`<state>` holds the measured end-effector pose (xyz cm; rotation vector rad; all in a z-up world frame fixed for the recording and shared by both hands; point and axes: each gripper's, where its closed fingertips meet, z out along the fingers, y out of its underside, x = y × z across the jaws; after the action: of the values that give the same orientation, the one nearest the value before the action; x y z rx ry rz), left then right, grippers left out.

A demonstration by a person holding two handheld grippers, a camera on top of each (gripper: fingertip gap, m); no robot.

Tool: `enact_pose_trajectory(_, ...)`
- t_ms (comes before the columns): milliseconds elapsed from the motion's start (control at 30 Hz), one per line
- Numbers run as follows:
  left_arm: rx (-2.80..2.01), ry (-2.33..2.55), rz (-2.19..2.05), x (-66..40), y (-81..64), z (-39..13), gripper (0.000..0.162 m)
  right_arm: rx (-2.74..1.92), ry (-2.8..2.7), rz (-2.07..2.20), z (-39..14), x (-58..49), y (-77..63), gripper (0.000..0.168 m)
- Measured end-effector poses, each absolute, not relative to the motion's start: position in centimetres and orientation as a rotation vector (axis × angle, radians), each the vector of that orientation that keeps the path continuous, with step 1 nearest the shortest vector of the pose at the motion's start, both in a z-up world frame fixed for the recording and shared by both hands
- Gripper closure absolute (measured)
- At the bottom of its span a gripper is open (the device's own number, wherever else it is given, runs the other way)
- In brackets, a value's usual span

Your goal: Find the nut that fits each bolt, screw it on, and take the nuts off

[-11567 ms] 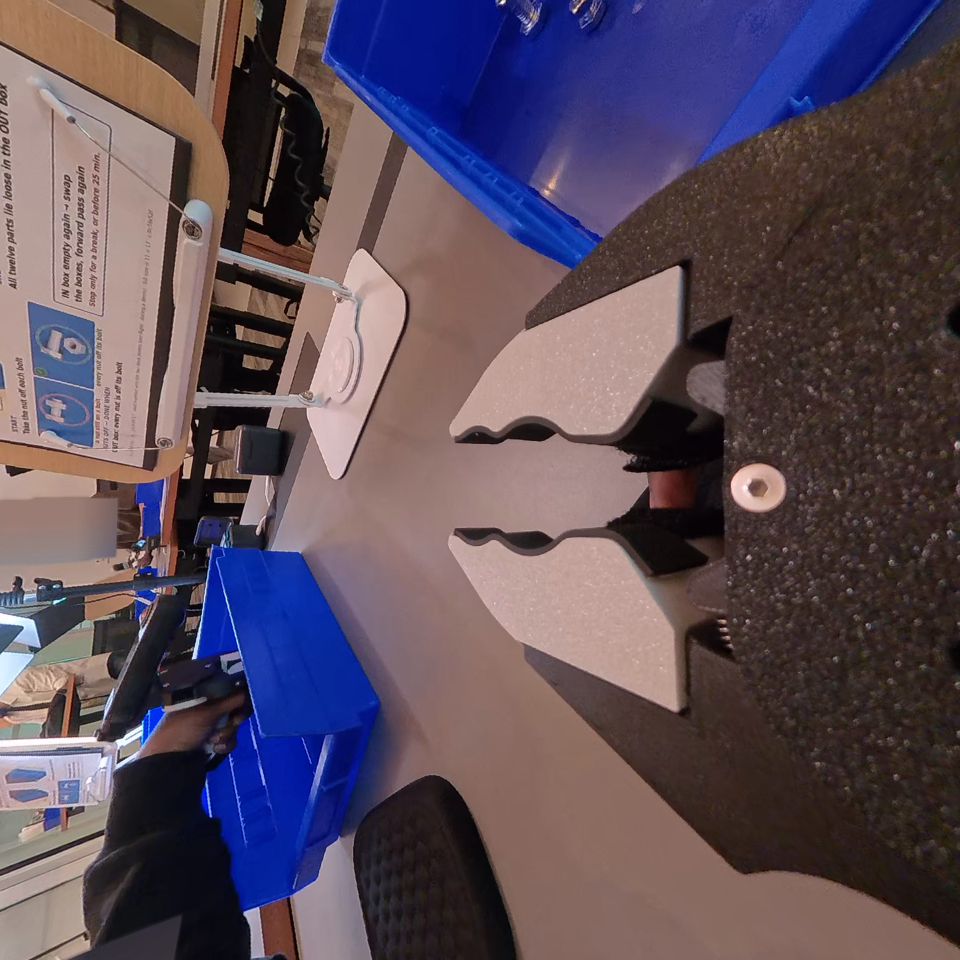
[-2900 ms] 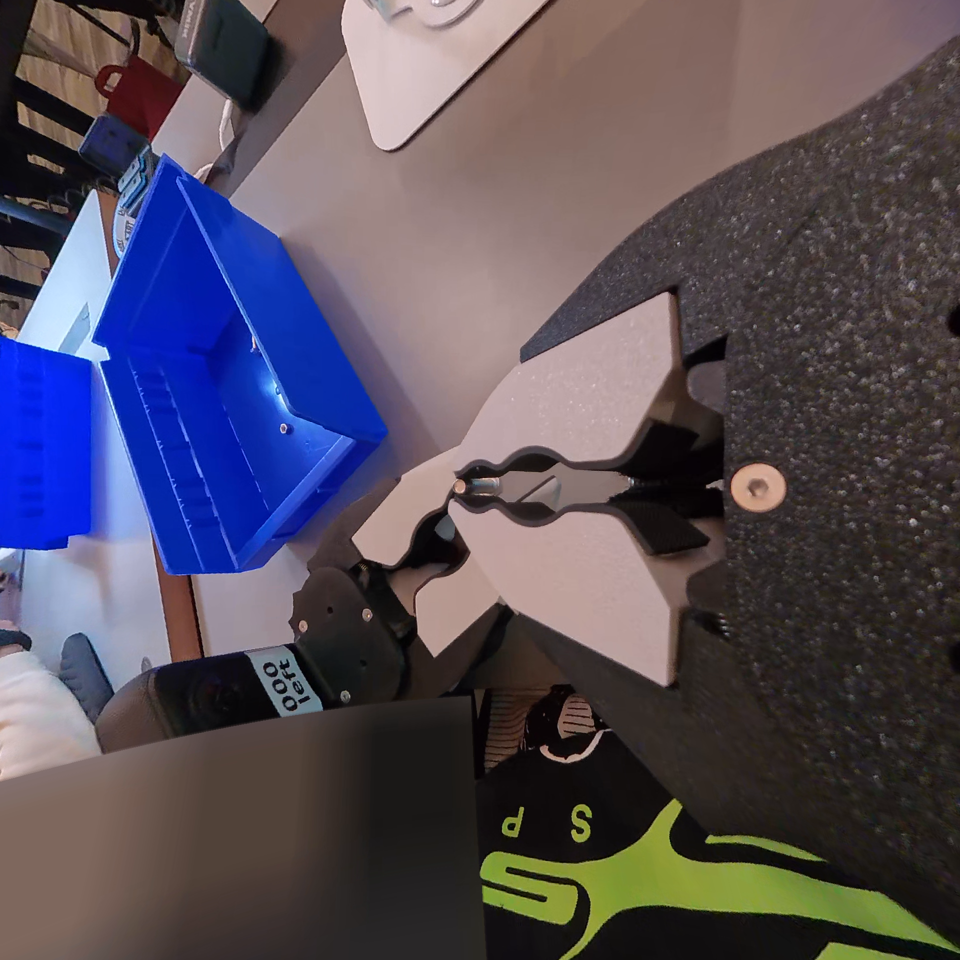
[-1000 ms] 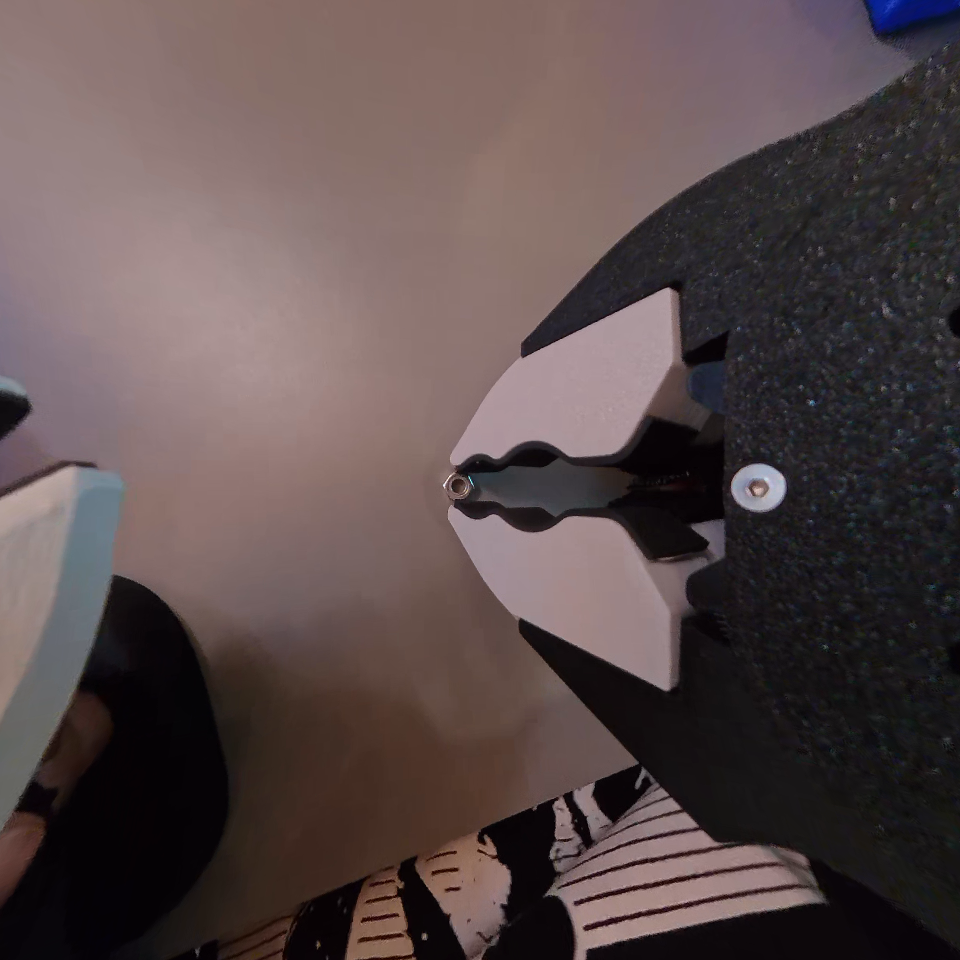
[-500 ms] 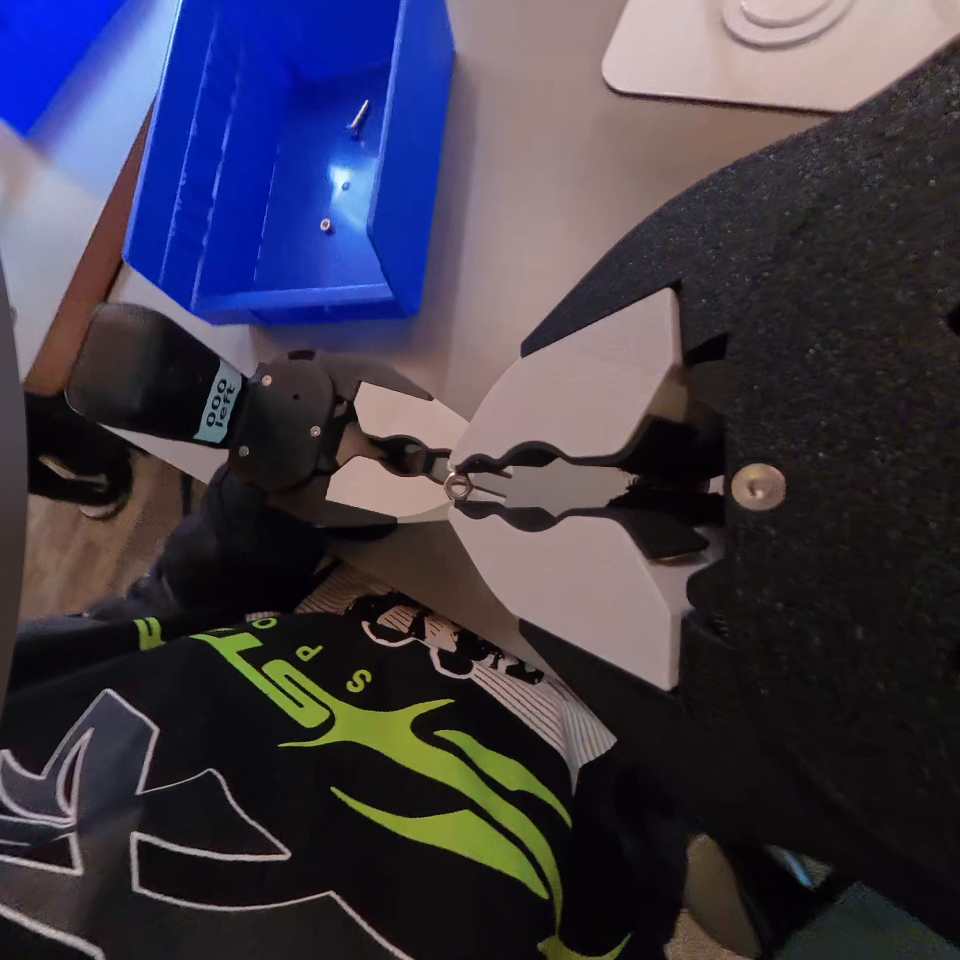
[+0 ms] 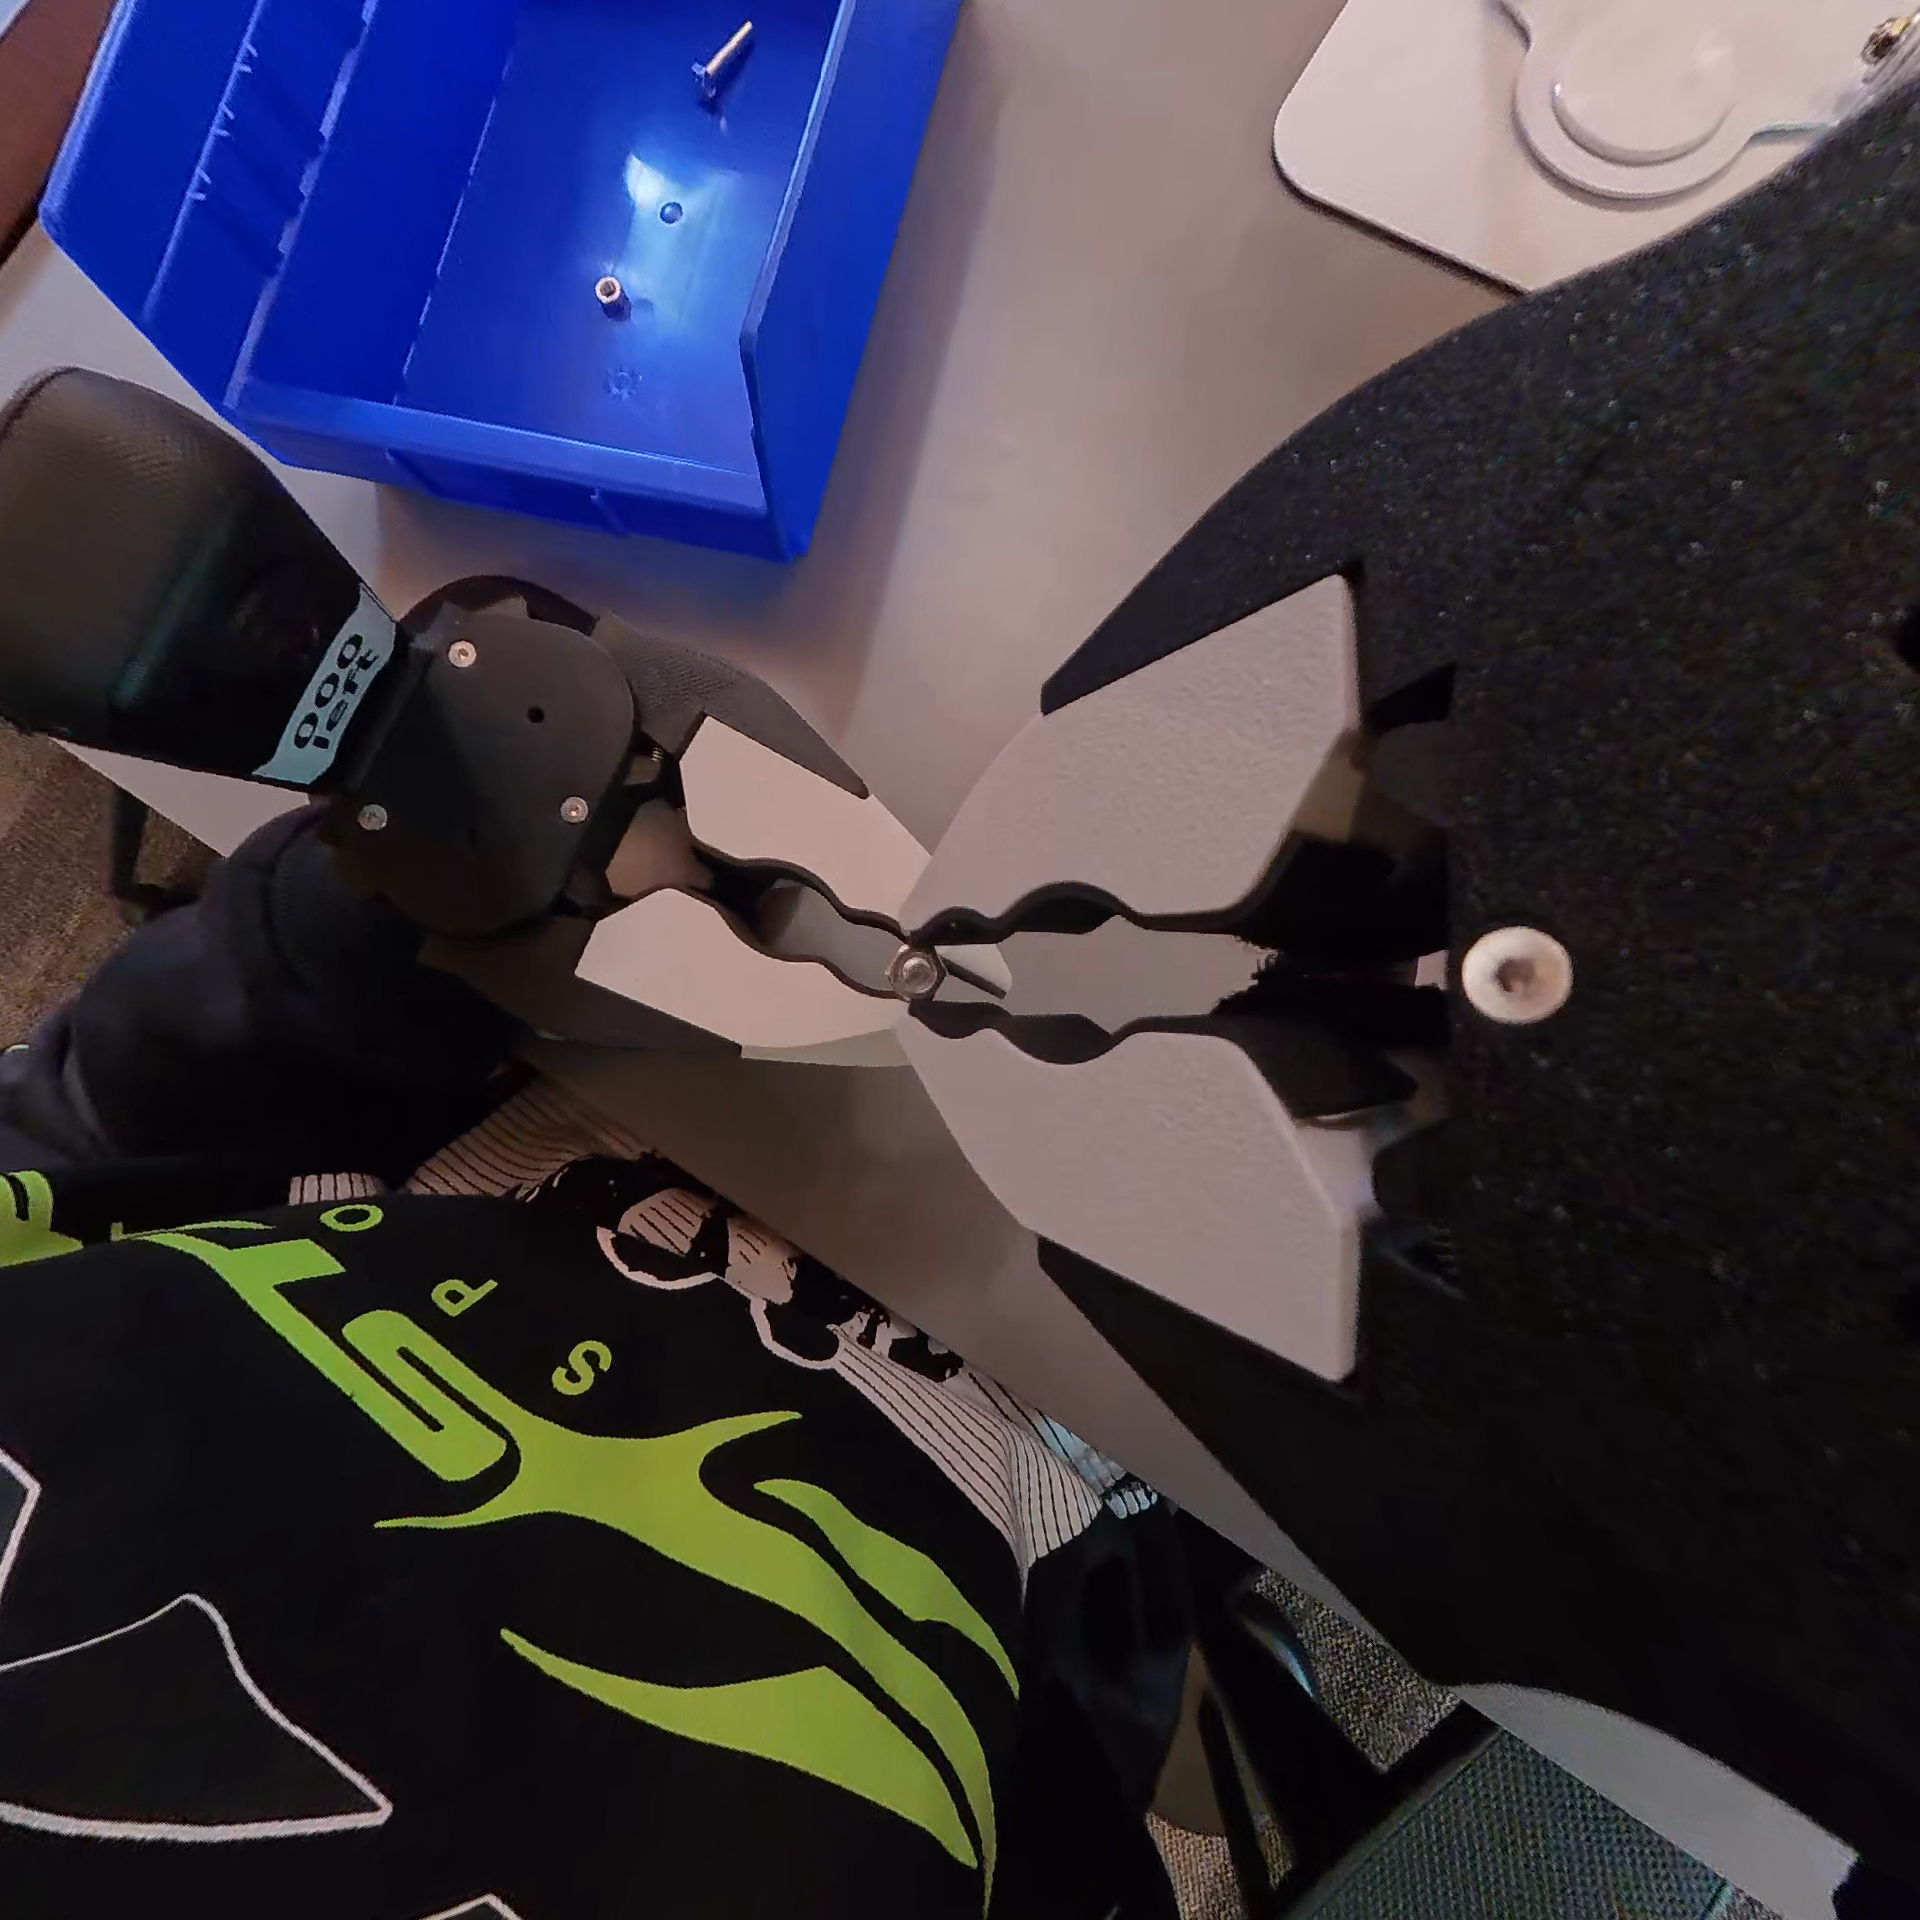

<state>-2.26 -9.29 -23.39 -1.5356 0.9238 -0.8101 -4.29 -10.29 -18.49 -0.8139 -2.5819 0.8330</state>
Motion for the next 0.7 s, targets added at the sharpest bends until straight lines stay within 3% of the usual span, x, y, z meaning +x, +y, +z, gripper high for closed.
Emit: enact_pose_trajectory(700, -1.562, 0.889, -0.808, -2.50, -8.80, -23.52, 0.152, -0.882, -2.582, 0.804, -19.05, -4.54, -9.81, 0.158)
